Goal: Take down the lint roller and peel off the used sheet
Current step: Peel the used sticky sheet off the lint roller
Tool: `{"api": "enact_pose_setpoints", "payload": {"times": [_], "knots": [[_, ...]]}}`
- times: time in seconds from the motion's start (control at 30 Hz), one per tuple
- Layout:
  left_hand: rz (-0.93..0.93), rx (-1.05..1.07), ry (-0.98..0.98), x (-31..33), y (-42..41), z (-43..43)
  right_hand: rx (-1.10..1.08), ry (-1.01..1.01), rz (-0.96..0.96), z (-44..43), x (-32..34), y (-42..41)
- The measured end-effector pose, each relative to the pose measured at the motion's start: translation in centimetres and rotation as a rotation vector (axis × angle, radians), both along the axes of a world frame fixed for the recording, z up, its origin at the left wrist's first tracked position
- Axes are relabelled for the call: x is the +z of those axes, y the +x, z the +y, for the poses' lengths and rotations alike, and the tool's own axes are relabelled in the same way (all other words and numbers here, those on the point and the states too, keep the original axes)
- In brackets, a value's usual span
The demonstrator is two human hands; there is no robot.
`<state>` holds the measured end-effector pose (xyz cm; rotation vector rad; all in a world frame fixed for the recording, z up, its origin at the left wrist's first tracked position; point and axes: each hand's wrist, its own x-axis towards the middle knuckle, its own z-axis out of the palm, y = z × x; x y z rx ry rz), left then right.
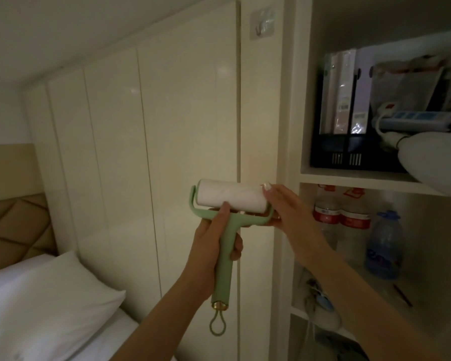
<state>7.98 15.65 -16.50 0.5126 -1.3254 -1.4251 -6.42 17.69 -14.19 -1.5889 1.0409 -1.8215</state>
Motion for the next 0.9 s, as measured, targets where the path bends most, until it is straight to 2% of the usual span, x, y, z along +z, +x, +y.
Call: {"api": "enact_pose_setpoints", "payload": {"times": [0.17,0.3,0.43,0.53,0.77,0.9], "knots": [[0.046,0.026,0.002,0.1,0.1,0.6,0.033,-0.040,0.133,0.3,-0.1,-0.1],[0.054,0.019,-0.012,0.0,0.3,1.3,0.031,-0.033,0.034,0.9,-0.2,-0.3],[0.058,0.014,-0.015,0.0,0.3,2.0,0.093,-0.050,0.092,1.5,-0.5,-0.4],[0.068,0.007,-0.007,0.1,0.3,2.6,0.062,-0.076,0.050,2.1,-0.4,-0.1],[0.054,0.021,-0.009,-0.2,0.6,3.5,0.054,-0.016,0.005,2.7,-0.6,0.4],[0.049,0.034,-0.003,-0.4,0.7,3.7,0.068,0.089,-0.014,2.6,-0.5,0.5]]}}
